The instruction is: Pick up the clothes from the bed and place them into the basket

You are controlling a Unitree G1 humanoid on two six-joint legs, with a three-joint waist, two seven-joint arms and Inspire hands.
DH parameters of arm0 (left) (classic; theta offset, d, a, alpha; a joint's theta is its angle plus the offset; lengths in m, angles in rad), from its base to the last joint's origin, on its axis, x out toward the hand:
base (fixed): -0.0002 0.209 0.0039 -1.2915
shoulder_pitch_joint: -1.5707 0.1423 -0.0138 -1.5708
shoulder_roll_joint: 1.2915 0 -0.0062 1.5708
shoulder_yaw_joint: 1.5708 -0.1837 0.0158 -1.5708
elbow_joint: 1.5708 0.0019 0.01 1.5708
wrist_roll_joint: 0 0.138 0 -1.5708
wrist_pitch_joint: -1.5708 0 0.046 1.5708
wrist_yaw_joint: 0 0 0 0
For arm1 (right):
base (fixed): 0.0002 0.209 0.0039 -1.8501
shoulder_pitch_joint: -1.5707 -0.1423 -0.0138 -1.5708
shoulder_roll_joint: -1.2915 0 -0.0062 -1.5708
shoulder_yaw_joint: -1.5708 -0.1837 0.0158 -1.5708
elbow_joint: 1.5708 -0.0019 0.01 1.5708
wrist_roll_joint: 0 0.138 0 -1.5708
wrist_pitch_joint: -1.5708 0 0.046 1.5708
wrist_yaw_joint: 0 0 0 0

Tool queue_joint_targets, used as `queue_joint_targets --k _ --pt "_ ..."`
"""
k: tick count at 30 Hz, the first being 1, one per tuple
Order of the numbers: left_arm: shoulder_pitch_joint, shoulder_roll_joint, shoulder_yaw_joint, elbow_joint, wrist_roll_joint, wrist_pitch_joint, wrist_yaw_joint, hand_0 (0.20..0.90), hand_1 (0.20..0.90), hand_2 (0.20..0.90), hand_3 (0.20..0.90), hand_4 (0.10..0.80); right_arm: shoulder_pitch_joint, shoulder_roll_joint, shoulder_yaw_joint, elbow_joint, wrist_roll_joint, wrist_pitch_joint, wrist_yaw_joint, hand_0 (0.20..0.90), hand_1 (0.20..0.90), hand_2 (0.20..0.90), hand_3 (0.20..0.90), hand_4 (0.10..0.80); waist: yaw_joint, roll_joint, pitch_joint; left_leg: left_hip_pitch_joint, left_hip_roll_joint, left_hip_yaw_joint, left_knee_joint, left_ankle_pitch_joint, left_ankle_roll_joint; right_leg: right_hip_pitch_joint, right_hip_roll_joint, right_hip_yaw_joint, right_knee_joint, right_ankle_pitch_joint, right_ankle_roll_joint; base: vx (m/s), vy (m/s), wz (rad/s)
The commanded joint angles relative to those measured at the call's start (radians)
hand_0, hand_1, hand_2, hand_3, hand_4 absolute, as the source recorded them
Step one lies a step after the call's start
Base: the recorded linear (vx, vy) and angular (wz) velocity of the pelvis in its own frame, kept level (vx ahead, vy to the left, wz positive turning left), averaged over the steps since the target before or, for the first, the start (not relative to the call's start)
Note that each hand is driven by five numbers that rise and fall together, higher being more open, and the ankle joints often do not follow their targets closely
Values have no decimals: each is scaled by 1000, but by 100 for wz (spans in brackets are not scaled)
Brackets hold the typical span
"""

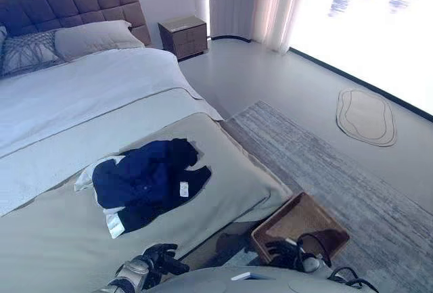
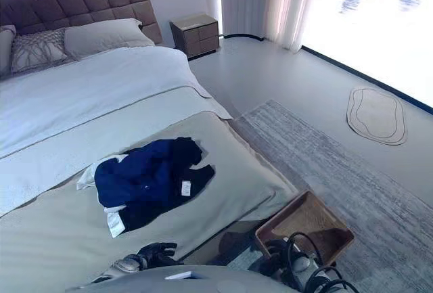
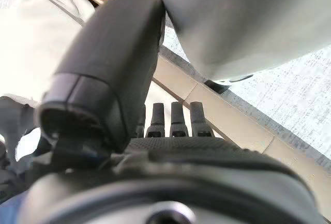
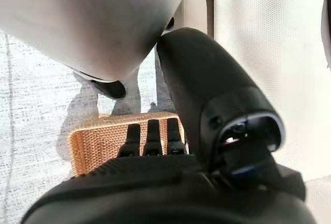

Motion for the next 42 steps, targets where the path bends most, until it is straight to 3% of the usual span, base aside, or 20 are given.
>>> queue_joint_targets --k 1,11,15,19,21,26,27,30,32,34,37,42 --pt "-50 4 -3 84 29 -29 -18 900 900 900 900 800 -33 -2 34 64 -27 -3 7 900 900 900 900 800 -3 -14 38 39 -70 -79 5 -121 70 -9 13 -50 43 -7 -11 0 0 0" --pt "-46 4 17 96 19 -30 -7 900 900 900 900 800 -25 -1 12 75 20 11 -6 900 900 900 900 800 -2 -18 39 41 -70 -77 5 -121 71 -8 14 -50 47 -9 -12 0 0 0" --pt "-44 4 25 109 23 -17 6 900 900 900 900 800 -20 3 -26 96 123 33 -12 900 900 900 900 800 -2 -20 39 43 -70 -76 5 -122 73 -8 14 -50 53 -13 -13 21 1 0" --pt "-36 5 34 113 26 -16 5 900 900 900 900 800 -15 6 -72 99 259 -7 -39 900 900 900 900 800 -2 -19 36 46 -72 -78 5 -125 73 -4 15 -48 51 -13 -13 42 2 0" --pt "-30 5 36 111 26 -15 6 900 900 900 900 800 -13 7 -113 96 372 -28 -57 900 900 900 900 800 -3 -18 35 48 -72 -78 5 -125 72 -2 15 -48 51 -12 -12 51 6 0" --pt "-18 14 46 113 14 -15 1 900 900 900 900 800 -27 0 -314 32 855 -40 -123 900 900 900 900 800 -10 -13 33 57 -70 -69 5 -130 70 1 15 -45 56 -12 -8 66 8 -1" --pt "1 18 48 117 2 -32 5 900 900 900 900 800 -37 11 -415 -63 1165 -12 -99 900 900 900 900 800 -13 -11 33 59 -67 -64 5 -133 68 2 16 -41 56 -13 -8 92 17 -4" --pt "23 3 37 124 -23 -62 27 900 900 900 900 800 -43 63 -440 -245 1333 -50 4 900 900 900 900 800 -10 -10 36 56 -67 -65 5 -134 68 1 15 -41 55 -12 -11 65 30 -5" --pt "34 -5 25 120 -35 -73 39 900 900 900 900 800 -44 82 -382 -382 1305 -132 10 900 900 900 900 800 -4 -13 39 49 -69 -73 5 -131 69 -3 12 -48 54 -10 -12 18 18 -1" --pt "43 -9 9 107 -55 -80 51 900 900 900 900 800 -54 87 -328 -501 1233 -152 68 900 900 900 900 800 5 -14 44 41 -72 -81 5 -127 71 -8 8 -57 55 -10 -14 14 58 5" --pt "56 -1 -11 64 -79 -75 57 900 900 900 900 800 -85 34 -233 -679 944 -231 74 900 900 900 900 800 31 -22 54 18 -82 -110 5 -115 77 -24 0 -79 65 -14 -16 -6 97 19" --pt "65 2 -29 18 -99 -70 73 900 900 900 900 800 -195 -108 -115 -794 384 -287 -94 900 900 900 900 800 86 -31 83 -18 -97 -161 6 -96 88 -57 -16 -112 105 -28 -19 -8 111 32"
